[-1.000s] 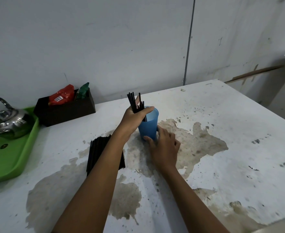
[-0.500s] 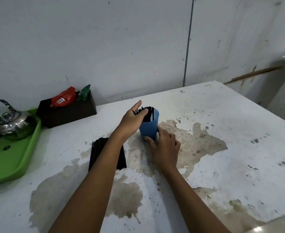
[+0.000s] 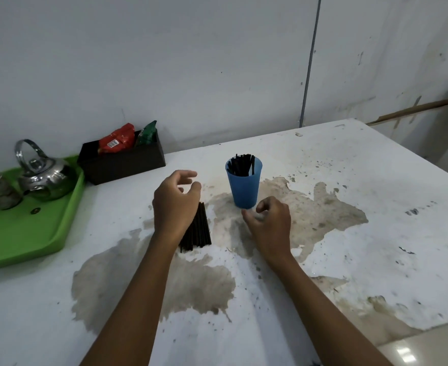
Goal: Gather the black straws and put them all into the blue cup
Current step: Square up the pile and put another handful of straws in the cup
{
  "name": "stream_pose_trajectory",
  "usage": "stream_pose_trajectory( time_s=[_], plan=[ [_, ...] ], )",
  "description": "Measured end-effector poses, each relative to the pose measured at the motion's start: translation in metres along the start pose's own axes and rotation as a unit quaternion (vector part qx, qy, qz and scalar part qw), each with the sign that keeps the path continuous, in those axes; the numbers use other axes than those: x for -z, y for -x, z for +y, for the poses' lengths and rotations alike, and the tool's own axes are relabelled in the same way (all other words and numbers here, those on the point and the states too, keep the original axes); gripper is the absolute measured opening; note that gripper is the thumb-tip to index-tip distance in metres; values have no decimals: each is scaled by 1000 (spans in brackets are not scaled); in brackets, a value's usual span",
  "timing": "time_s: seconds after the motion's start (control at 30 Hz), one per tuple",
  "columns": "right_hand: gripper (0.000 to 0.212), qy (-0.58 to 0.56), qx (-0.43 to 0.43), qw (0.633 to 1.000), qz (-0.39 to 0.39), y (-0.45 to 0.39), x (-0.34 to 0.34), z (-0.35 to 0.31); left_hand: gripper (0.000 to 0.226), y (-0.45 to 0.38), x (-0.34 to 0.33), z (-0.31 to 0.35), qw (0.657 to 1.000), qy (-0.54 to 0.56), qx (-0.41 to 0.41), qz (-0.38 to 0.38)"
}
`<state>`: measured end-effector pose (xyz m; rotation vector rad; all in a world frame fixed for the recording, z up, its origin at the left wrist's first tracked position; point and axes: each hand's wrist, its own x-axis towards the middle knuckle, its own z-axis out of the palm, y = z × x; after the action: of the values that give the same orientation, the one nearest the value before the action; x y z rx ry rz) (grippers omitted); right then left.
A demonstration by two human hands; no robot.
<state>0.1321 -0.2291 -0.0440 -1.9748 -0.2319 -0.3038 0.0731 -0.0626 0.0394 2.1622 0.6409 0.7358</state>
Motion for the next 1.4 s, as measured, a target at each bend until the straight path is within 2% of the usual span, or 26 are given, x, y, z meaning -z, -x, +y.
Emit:
stream_pose_trajectory(
  time_s=[0.1, 0.23, 0.33, 0.43, 0.5, 0.63, 0.9, 1.0, 1.2, 1.4],
  plan=[
    [26, 38, 67, 994, -74, 15, -2, -9, 26, 11, 13, -29, 993, -116, 21, -3],
    [11, 92, 166, 967, -172, 30, -20, -22, 69, 19, 20, -61, 959, -260, 92, -68],
    [15, 115, 199, 953, -198, 36, -38, -31, 94, 23, 21, -60, 949, -278, 126, -83],
    [25, 129, 194, 951, -204, 40, -42, -36, 104, 20, 18, -56, 948, -277, 130, -87],
    [30, 135, 193, 950, -207, 40, -41, -37, 98, 15, 18, -55, 947, -280, 123, -98],
    [37, 120, 188, 954, -200, 40, -37, -38, 64, 4, 22, -51, 948, -259, 122, -140],
    [44, 110, 171, 961, -188, 42, -36, -39, 56, -7, 24, -50, 943, -226, 160, -183],
    [42, 109, 163, 962, -188, 42, -36, -40, 55, -10, 27, -57, 944, -182, 181, -207],
    [41, 106, 154, 962, -196, 43, -35, -41, 34, -8, 35, -62, 948, -105, 172, -245],
    [41, 112, 151, 962, -195, 43, -36, -41, 29, -5, 44, -75, 945, -33, 182, -268]
  ],
)
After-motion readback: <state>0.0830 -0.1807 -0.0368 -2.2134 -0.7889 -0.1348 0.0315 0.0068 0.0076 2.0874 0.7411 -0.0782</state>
